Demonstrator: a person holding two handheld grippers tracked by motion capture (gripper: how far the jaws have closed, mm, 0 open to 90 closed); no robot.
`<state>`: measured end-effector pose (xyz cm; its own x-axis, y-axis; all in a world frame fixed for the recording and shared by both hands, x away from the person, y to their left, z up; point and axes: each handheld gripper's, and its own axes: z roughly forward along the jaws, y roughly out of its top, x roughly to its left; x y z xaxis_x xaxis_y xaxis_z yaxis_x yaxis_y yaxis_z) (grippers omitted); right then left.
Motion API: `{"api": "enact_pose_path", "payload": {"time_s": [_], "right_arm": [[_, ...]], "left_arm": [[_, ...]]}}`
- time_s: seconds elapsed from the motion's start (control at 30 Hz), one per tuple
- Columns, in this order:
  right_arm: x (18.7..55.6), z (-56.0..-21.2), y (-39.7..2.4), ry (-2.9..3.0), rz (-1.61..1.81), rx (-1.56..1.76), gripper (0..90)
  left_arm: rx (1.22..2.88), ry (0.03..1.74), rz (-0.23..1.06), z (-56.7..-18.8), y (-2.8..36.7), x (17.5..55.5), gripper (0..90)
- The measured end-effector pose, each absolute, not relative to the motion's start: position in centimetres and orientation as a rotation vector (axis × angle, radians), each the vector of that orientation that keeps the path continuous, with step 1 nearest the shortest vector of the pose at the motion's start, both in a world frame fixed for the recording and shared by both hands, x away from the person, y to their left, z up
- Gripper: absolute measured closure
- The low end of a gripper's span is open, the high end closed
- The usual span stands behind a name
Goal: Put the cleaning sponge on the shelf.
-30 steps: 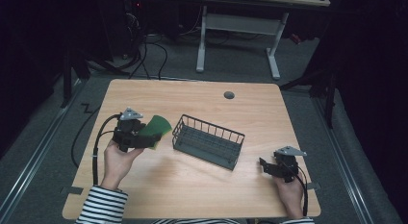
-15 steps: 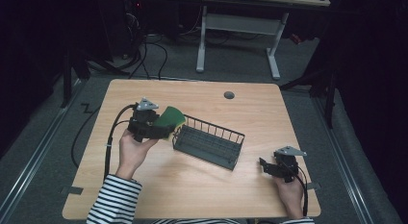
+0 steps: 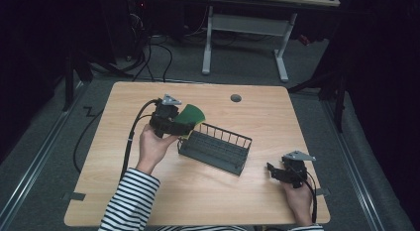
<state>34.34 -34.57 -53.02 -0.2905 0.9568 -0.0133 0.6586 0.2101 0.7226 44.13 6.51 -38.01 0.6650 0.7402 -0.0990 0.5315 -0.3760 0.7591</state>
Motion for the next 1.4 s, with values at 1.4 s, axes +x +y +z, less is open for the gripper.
{"api": "enact_pose_path", "payload": {"time_s": [1.4], "right_arm": [[34.3,-53.0,-34.6,2.027,0.855,1.494,31.0]], "left_arm": [[2.267,0.949,0.371,-40.9,1.1,45.6,27.2]]}}
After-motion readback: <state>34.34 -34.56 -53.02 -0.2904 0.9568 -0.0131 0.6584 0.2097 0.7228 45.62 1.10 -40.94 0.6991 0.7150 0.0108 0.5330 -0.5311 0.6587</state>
